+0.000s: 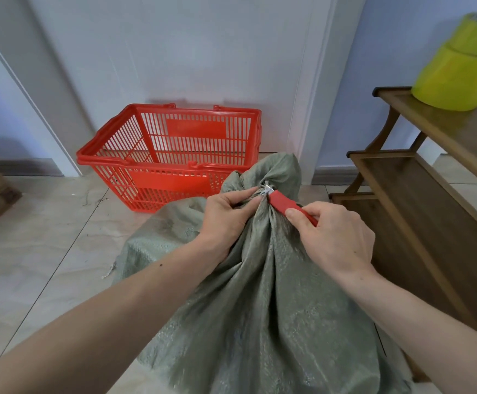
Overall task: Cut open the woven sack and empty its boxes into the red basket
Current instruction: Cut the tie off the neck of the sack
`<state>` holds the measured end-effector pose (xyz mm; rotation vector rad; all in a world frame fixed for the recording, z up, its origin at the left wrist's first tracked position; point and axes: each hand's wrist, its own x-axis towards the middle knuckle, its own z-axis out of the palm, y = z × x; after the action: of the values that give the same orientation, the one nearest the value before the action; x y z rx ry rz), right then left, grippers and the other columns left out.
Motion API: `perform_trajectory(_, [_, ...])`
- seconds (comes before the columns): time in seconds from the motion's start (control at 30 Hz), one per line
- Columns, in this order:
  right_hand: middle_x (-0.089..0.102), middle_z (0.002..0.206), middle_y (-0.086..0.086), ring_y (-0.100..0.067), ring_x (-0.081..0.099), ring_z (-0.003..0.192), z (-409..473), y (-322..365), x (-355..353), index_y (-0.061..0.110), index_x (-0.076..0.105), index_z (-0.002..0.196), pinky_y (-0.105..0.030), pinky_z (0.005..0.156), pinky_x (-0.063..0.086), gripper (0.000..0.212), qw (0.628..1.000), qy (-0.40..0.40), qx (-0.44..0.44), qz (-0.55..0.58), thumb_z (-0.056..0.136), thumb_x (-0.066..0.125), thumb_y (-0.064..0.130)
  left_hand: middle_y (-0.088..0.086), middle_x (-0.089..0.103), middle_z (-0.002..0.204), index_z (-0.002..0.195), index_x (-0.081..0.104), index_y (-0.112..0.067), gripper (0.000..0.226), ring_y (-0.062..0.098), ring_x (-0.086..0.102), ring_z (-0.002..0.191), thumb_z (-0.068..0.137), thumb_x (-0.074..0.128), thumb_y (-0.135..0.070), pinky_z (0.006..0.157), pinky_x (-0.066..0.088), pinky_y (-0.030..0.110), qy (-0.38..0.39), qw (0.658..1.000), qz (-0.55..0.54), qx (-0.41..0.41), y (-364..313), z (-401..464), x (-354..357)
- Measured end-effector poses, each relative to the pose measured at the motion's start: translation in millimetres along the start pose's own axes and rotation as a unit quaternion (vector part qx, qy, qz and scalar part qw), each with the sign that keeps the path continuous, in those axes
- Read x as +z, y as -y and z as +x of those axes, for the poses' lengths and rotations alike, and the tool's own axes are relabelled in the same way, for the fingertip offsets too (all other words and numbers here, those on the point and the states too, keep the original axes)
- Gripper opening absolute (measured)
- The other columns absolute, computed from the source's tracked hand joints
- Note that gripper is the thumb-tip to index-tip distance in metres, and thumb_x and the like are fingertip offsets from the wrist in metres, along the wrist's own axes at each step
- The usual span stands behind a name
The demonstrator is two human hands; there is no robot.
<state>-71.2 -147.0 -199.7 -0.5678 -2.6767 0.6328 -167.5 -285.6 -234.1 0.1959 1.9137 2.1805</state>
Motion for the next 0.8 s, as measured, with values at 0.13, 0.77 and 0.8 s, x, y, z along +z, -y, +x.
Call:
perform_trajectory(0.13, [0.063, 0.073, 0.013, -0.006, 0.052, 0.061, 0.2, 0.4, 2.2, 0.028, 0.074, 0.096, -0.018, 0.05, 0.033, 0.035, 1.0, -0.003, 0.002, 0.006, 0.093, 0.053, 0.057, 0.004, 0.078, 0.1, 0.108, 0.076, -0.006, 0.021, 0.009, 0.073, 0.092, 0.087, 0.074, -0.008, 0.089, 0.057, 0.025, -0.006, 1.0, 0.012, 0.006, 2.1, 2.0, -0.5])
perform_trajectory(0.77, [0.062, 0.07, 0.011, -0.002, 0.048, 0.057, 2.8, 4.1, -0.7, 0.027, 0.075, 0.093, -0.019, 0.05, 0.034, 0.036, 1.0, 0.01, 0.009, 0.002, 0.093, 0.055, 0.057, 0.005, 0.078, 0.099, 0.105, 0.077, -0.005, 0.018, 0.014, 0.073, 0.094, 0.088, 0.074, -0.009, 0.094, 0.057, 0.035, -0.021, 1.0, 0.014, 0.003, 5.5, -0.7, 1.0])
perform_trajectory(0.8, [0.062, 0.07, 0.011, -0.002, 0.048, 0.058, 3.9, 4.7, -1.2, 0.027, 0.076, 0.094, -0.019, 0.05, 0.033, 0.036, 1.0, 0.011, 0.011, 0.005, 0.092, 0.055, 0.057, 0.004, 0.078, 0.098, 0.105, 0.077, -0.005, 0.017, 0.012, 0.073, 0.092, 0.088, 0.073, -0.009, 0.093, 0.057, 0.034, -0.021, 1.0, 0.015, 0.006, 6.5, -3.4, 3.0])
